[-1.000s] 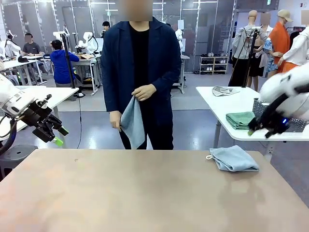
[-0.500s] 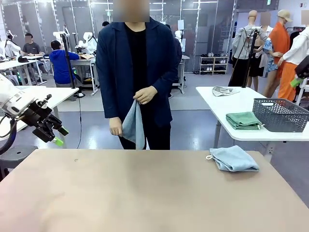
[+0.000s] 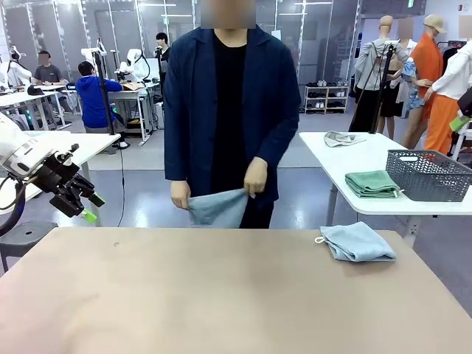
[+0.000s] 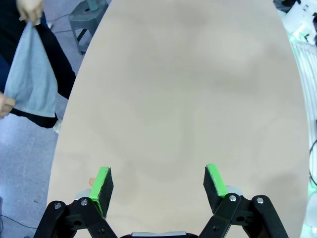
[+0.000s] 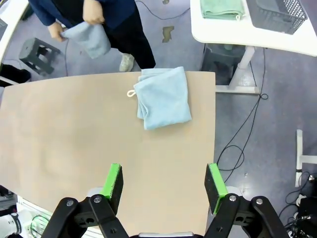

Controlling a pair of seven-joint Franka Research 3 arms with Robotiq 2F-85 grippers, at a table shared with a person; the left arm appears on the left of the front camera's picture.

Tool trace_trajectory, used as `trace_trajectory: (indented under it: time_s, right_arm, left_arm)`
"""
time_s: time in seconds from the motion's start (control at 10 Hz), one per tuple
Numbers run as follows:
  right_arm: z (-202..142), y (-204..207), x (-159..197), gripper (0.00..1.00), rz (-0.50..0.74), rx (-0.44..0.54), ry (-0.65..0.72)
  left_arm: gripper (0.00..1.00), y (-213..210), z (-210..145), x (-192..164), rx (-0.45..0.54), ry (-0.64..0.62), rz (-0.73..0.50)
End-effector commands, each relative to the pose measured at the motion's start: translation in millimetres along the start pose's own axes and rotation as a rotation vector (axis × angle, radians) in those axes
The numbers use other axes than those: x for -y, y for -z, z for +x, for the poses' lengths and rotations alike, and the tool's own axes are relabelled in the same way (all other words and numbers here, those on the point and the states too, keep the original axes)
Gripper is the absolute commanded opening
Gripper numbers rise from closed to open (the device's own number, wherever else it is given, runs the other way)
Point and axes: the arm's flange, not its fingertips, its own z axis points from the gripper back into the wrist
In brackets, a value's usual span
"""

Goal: Fold the towels and place them in the basket.
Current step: Place the folded Towel with hook on the right side of the table, then when a person lays out a Towel with hook on the table, fold it in half twice.

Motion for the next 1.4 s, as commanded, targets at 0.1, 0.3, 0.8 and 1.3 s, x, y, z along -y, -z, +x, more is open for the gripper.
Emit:
trace_trajectory:
  time_s: [0.1,0.3,0.8,1.3]
  right_arm:
    - [9.4,1.6,2.4,0.83,-0.008,0.0,0.015]
    - [9.4,1.6,2.4,0.83,-0.008,0.0,0.015]
    - [9.4,1.6,2.4,0.83,-0.008,0.0,0.015]
    - [9.4,1.6,2.4,0.83,-0.008,0.0,0.015]
  left_arm:
    - [0.93,-0.7,1.2,0.1,-0.009,0.005,0.002]
    - [0.93,-0.7,1.2,0.1,-0.009,0.005,0.002]
    - [0.93,-0.7,1.2,0.1,-0.009,0.005,0.002]
    - [0.93,-0.7,1.2,0.1,-0.009,0.005,0.002]
